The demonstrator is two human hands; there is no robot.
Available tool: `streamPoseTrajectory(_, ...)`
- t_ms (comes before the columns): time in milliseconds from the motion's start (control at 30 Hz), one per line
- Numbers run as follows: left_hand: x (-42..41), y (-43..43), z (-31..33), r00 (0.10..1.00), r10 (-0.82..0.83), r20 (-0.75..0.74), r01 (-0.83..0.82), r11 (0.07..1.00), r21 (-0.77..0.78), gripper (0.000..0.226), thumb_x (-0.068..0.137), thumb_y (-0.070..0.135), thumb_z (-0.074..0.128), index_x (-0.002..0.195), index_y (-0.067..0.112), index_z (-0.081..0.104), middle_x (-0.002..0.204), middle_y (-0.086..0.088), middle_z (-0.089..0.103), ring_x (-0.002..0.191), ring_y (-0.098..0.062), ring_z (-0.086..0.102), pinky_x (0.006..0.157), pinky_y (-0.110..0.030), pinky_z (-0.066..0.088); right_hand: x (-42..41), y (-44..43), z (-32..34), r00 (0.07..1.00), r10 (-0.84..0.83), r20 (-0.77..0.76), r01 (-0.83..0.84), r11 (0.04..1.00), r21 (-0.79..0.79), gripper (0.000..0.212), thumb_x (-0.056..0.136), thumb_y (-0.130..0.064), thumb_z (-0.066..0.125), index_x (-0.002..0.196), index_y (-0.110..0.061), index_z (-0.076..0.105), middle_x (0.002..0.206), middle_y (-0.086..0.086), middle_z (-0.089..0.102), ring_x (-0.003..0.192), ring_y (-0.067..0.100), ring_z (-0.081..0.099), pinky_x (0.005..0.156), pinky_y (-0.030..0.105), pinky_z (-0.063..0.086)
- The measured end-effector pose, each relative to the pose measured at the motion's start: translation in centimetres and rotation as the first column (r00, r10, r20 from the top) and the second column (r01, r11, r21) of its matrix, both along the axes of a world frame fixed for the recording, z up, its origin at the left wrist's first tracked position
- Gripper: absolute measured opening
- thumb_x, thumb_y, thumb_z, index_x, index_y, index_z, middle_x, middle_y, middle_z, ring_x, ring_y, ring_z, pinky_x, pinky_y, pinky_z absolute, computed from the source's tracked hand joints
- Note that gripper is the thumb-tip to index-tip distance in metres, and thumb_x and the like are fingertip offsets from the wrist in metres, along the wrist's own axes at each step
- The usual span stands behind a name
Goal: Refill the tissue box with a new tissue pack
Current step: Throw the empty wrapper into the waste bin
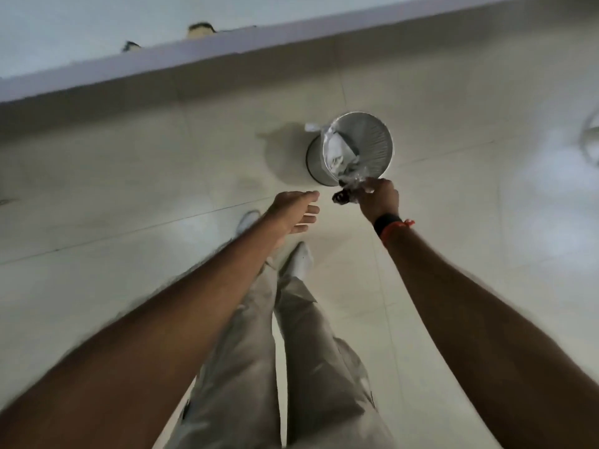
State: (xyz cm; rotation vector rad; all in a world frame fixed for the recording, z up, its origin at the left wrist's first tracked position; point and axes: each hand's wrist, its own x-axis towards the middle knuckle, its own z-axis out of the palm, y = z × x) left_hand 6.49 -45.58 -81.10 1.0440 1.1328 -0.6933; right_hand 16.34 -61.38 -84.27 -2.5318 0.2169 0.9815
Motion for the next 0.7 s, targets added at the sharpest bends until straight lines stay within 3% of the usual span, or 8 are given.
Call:
streamPoseTrajectory(133, 1.6, 1.0, -6.0, 0.999, -0.030, 0.027, 0.028, 0.996, 0.081, 0.019, 0.092, 0.036, 0.062, 0.101, 0.019, 0.064, 0.097, -0.005, 0.070, 0.080, -0.020, 0.062, 0.067, -0.026, 0.047, 3.1, 0.9, -7.5, 0.952, -0.297, 0.080, 0.290, 0.953, 0.092, 0.046, 0.067, -0.037, 0.082, 0.104, -0.010, 0.071, 0.103, 0.013, 0.075, 0.095, 0.033, 0.069, 0.082, 0.039, 0.055)
streamPoseTrajectory(267, 2.2, 0.9, -10.9, 0.994, -0.105, 0.021, 0.102, 0.987, 0.126, 0.033, 0.090, 0.040, 0.061, 0.107, 0.013, 0.070, 0.093, -0.004, 0.069, 0.076, -0.019, 0.057, 0.065, -0.026, 0.044, 5.9, 0.9, -13.7, 0.865, -0.501, 0.033, 0.496, 0.862, 0.102, 0.047, 0.061, -0.036, 0.089, 0.098, -0.012, 0.074, 0.098, 0.005, 0.077, 0.092, 0.025, 0.071, 0.085, 0.033, 0.058)
streamPoseTrajectory(367, 2.1, 0.3, -12.9, 0.990, -0.136, 0.023, 0.132, 0.984, 0.117, 0.040, 0.091, 0.041, 0.060, 0.110, 0.009, 0.073, 0.088, -0.004, 0.068, 0.075, -0.019, 0.055, 0.065, -0.027, 0.042, 7.4, 1.0, -16.6, 0.845, -0.533, 0.029, 0.530, 0.844, 0.082, 0.043, 0.068, -0.035, 0.086, 0.102, -0.013, 0.074, 0.104, 0.003, 0.075, 0.101, 0.022, 0.069, 0.097, 0.033, 0.053)
streamPoseTrajectory(467, 1.4, 0.0, -13.9, 0.991, -0.136, 0.006, 0.135, 0.985, 0.108, 0.038, 0.090, 0.044, 0.060, 0.106, 0.012, 0.075, 0.087, -0.002, 0.069, 0.073, -0.017, 0.055, 0.067, -0.027, 0.043, 8.0, 0.3, -18.1, 0.894, -0.425, -0.143, 0.438, 0.896, 0.077, 0.054, 0.072, -0.034, 0.081, 0.119, -0.012, 0.067, 0.118, 0.004, 0.069, 0.110, 0.024, 0.065, 0.103, 0.034, 0.050)
streamPoseTrajectory(533, 0.7, -0.3, -13.8, 0.995, -0.093, -0.022, 0.095, 0.990, 0.108, 0.038, 0.090, 0.044, 0.060, 0.103, 0.012, 0.075, 0.086, -0.003, 0.070, 0.071, -0.017, 0.054, 0.066, -0.027, 0.043, 7.7, -0.8, -19.1, 0.867, -0.438, -0.239, 0.471, 0.876, 0.104, 0.045, 0.068, -0.024, 0.075, 0.111, -0.017, 0.062, 0.120, 0.009, 0.064, 0.114, 0.028, 0.063, 0.101, 0.040, 0.052)
streamPoseTrajectory(600, 0.1, -0.5, -12.6, 0.999, -0.007, -0.032, 0.011, 0.993, 0.121, 0.036, 0.091, 0.041, 0.058, 0.101, 0.011, 0.076, 0.083, -0.004, 0.070, 0.070, -0.016, 0.053, 0.062, -0.026, 0.043, 6.7, -0.7, -17.5, 0.854, -0.487, -0.183, 0.515, 0.840, 0.172, 0.024, 0.073, -0.008, 0.071, 0.081, -0.023, 0.054, 0.091, 0.000, 0.061, 0.090, 0.023, 0.064, 0.087, 0.037, 0.056)
streamPoseTrajectory(667, -0.4, -0.8, -10.8, 0.998, 0.067, -0.008, -0.065, 0.988, 0.138, 0.032, 0.091, 0.038, 0.059, 0.098, 0.012, 0.076, 0.082, -0.003, 0.070, 0.069, -0.016, 0.055, 0.063, -0.027, 0.044, 4.6, 1.3, -13.0, 0.769, -0.625, -0.133, 0.632, 0.714, 0.302, 0.032, 0.076, 0.014, 0.065, 0.079, -0.018, 0.061, 0.078, 0.000, 0.061, 0.072, 0.016, 0.058, 0.073, 0.031, 0.055)
streamPoseTrajectory(700, -0.8, -1.0, -9.8, 0.996, 0.088, 0.025, -0.091, 0.985, 0.148, 0.029, 0.089, 0.038, 0.061, 0.094, 0.015, 0.076, 0.080, -0.002, 0.071, 0.068, -0.015, 0.057, 0.067, -0.028, 0.046, 2.7, 1.8, -10.9, 0.711, -0.674, -0.197, 0.688, 0.610, 0.393, 0.028, 0.076, 0.018, 0.064, 0.086, -0.008, 0.067, 0.080, 0.005, 0.064, 0.072, 0.018, 0.059, 0.071, 0.029, 0.057)
